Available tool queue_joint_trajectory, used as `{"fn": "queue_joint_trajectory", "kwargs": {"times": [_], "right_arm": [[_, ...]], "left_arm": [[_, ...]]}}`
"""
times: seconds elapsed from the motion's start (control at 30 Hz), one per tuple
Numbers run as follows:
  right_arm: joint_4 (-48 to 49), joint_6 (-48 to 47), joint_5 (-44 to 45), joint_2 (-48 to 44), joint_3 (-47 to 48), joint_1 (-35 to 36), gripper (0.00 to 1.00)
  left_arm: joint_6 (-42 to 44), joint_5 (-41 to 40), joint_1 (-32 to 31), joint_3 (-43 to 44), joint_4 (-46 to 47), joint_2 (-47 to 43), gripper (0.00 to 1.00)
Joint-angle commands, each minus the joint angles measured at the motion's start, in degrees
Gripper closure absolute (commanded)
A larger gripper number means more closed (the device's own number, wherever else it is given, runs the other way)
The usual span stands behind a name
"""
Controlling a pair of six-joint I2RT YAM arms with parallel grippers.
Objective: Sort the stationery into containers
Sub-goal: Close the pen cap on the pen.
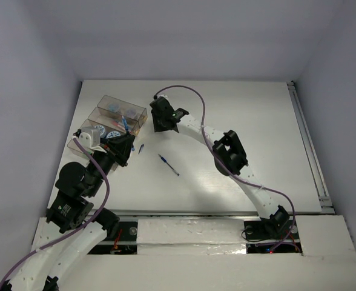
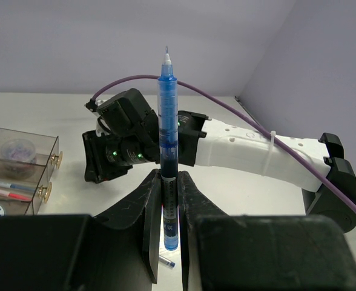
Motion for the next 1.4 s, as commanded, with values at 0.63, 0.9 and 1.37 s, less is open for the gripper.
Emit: {"fn": "queue_joint_trajectory", "kwargs": {"times": [0.63, 0.9, 1.37], "right_arm": [[-4.1, -6.4, 4.9, -2.8, -11.5, 1.1, 1.00], [24.9, -1.5, 4.8, -24.8, -39.1, 0.6, 1.00], [61.7, 9.7, 1.5, -57.5, -64.1, 0.0, 1.00]], "left_arm": [[-0.4, 1.9, -0.2, -0.5, 3.6, 1.3, 1.00], [-2.4, 5.5, -0.2, -0.6, 4.7, 3.6, 1.00], [-5.1, 16.7, -0.2, -1.8, 10.3, 9.2, 1.00]]}}
